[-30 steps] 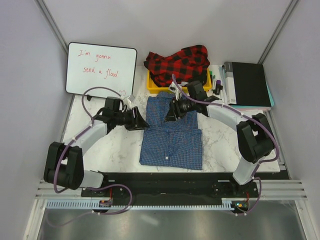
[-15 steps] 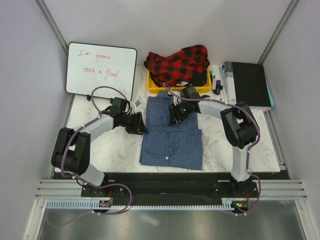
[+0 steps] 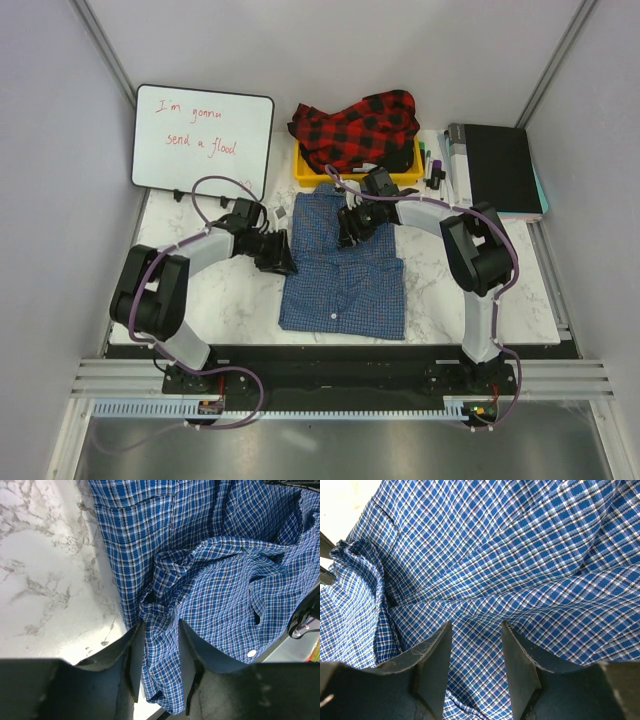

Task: Fold and stack the long sleeve shirts
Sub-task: Fold the shirt

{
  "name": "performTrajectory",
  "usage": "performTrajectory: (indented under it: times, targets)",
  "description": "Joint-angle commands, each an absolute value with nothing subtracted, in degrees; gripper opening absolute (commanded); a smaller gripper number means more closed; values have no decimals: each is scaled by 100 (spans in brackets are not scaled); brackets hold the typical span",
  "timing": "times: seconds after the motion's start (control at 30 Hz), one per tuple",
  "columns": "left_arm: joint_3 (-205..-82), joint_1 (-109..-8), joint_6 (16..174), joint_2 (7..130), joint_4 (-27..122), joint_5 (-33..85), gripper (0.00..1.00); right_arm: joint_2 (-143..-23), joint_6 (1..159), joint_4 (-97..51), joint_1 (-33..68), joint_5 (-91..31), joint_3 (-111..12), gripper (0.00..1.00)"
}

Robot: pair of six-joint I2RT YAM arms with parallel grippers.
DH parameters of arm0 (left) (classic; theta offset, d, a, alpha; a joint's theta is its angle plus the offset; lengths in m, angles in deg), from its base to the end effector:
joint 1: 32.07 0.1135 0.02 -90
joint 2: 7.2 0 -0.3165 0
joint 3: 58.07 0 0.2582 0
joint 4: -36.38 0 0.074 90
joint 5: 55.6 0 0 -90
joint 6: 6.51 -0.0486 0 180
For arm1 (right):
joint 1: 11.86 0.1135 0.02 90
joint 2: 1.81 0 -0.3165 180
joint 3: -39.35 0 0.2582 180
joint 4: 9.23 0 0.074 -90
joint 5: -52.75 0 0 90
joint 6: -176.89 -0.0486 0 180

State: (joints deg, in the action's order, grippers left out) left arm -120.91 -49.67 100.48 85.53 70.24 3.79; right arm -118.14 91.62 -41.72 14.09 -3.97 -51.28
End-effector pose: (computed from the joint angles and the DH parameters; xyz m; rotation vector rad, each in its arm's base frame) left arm 0.2882 -0.1174 0.1971 0.1884 2.7241 -0.9009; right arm 0.3961 0.2224 0.1878 -0.8894 2.4164 0.8883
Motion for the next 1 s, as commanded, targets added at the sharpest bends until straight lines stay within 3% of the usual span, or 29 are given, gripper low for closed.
performTrajectory:
  times: [0.0,0.1,0.13,0.17,0.4,0.67,0.77,0.9,0.97]
  targets:
    - [-12169,-5035,9878,8421,6827,426,36,-11923,9330,-4218,1371,-482,-5337,52]
    - [-12117,-5035,9878,8360,6827,504,21,-11950,9366,-4218,1363,-500,-5354,51]
    - [-12108,-5035,9887,8316,6827,557,7,-11976,9401,-4218,1363,-543,-5363,51]
    - [-12081,-5026,9913,8255,6836,645,3,-11985,9410,-4227,1354,-570,-5372,51]
    - [-11844,-4894,9896,7841,7047,1023,2,-12117,9568,-4271,1266,-667,-5477,50]
    - [-11914,-4886,9948,8306,7003,1076,2,-11976,9638,-4297,1266,-535,-5547,51]
    - [-12037,-4851,9948,8246,7003,980,11,-11740,9656,-4306,1257,-438,-5635,55]
    - [-11941,-4596,9966,7597,6600,102,47,-10898,9193,-4577,1012,52,-5829,64]
    - [-11914,-4569,9992,7297,6494,-458,55,-10484,8814,-4570,687,395,-5619,66]
